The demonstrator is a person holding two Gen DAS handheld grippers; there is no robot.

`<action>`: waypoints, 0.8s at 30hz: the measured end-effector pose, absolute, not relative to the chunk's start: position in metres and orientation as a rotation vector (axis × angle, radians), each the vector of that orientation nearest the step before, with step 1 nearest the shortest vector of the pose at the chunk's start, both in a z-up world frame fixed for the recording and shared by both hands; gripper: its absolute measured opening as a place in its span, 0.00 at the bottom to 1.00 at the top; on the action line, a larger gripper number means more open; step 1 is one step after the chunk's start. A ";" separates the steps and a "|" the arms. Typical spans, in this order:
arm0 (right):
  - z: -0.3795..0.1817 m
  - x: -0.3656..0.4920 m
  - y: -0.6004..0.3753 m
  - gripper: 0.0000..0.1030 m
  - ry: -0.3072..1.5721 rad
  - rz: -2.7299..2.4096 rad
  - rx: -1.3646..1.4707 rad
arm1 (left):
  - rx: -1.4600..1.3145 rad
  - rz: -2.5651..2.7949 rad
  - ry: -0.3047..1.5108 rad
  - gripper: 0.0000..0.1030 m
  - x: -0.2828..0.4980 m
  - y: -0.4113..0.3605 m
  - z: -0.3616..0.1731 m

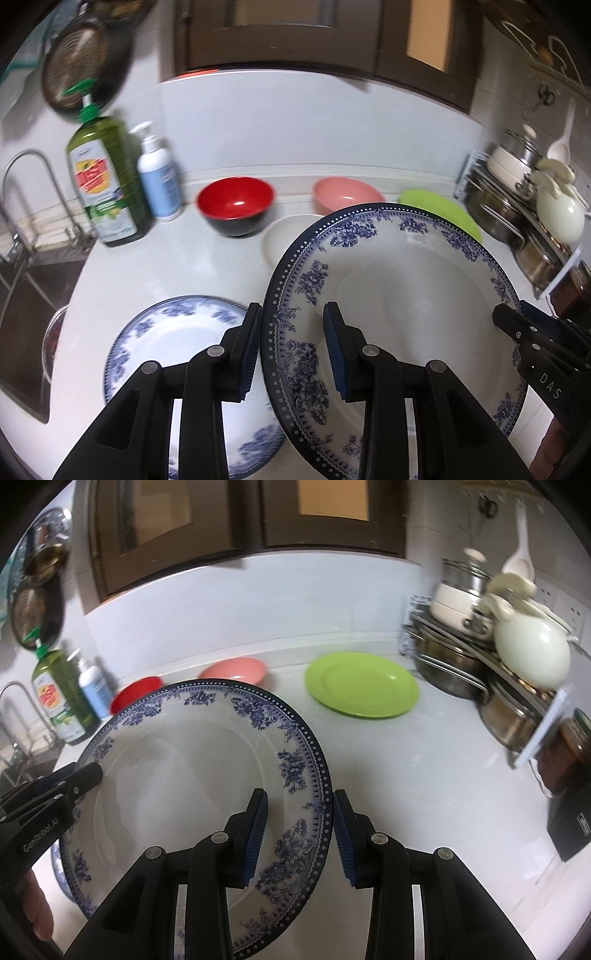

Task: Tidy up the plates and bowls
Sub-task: 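Carry the held plate with both grippers past the first plate toward the sink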

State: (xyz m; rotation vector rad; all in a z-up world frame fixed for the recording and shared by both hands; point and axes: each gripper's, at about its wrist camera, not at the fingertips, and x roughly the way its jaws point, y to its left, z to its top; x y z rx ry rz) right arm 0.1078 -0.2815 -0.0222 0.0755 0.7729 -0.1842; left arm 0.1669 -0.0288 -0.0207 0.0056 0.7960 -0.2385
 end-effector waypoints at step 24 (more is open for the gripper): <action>-0.032 0.147 -0.143 0.36 0.794 0.113 -0.047 | -0.093 0.056 0.839 0.33 0.157 0.112 -0.038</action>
